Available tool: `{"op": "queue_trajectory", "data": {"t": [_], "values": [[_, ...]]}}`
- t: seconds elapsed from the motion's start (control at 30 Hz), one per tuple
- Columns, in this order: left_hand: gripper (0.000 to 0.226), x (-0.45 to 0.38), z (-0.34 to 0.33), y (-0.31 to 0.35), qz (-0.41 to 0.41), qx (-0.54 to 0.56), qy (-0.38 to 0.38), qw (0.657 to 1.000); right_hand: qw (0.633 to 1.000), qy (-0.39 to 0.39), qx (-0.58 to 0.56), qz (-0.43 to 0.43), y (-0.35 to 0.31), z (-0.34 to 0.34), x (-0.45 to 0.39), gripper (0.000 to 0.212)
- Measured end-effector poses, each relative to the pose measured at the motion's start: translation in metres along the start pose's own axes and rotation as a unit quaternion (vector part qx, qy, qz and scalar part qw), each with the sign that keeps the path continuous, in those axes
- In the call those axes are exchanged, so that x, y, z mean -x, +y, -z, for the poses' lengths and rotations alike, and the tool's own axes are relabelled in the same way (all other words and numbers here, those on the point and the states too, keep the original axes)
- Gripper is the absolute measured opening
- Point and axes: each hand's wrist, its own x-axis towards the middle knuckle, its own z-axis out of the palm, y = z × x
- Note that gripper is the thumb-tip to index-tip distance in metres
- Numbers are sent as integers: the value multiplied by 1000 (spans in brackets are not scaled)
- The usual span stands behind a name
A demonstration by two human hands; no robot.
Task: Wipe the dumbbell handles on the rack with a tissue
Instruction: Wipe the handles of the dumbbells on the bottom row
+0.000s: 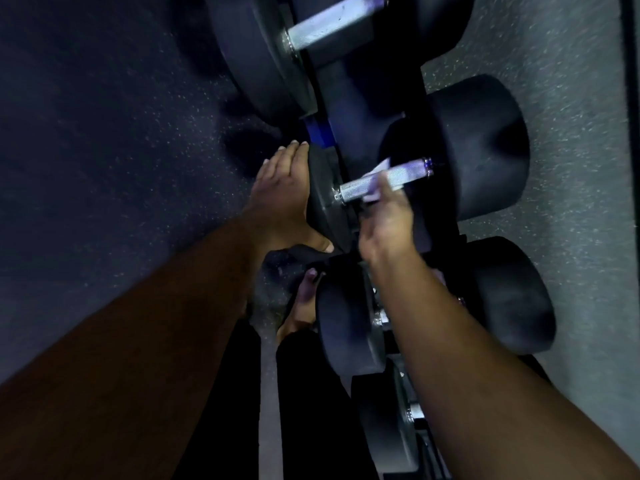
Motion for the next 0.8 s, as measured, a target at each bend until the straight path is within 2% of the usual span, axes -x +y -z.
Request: {"op": "queue_trajectory", "data": {"t": [0.1,0.2,0.27,0.4,0.5,0.57,0.6,0.7,0.73,0.77,0.8], "values": [[166,1,1,2,1,8,-7,1000,997,-23,67,-7,13,-1,15,26],[166,2,4,1,-4,14,-14,1000,999,1,-18,39,-6,11,-2,24],[166,2,3,0,-8,13,-13,1000,997,34,-38,52,-9,16,-13,13],[165,1,2,-2,-12,13,-8,1000,993,-18,111,29,23,3,4,13],[164,3,3,-2,-13,13,-7,1000,975,40,216,41,34,8,5,18],[162,3,1,-2,-15,12,0,1000,935,86,328,99,38,7,11,34],[160,2,0,-2,-17,12,5,1000,910,83,382,139,39,3,20,40],[150,1,-2,-4,-24,11,11,1000,838,-13,467,284,28,-11,43,39],[153,1,-2,-4,-22,10,6,1000,797,-45,497,341,17,-13,41,43],[157,1,-1,-5,-19,9,1,1000,735,-76,554,385,7,-13,31,48],[161,1,-1,-4,-16,7,-2,1000,652,-104,633,405,-4,-12,17,50]]}}
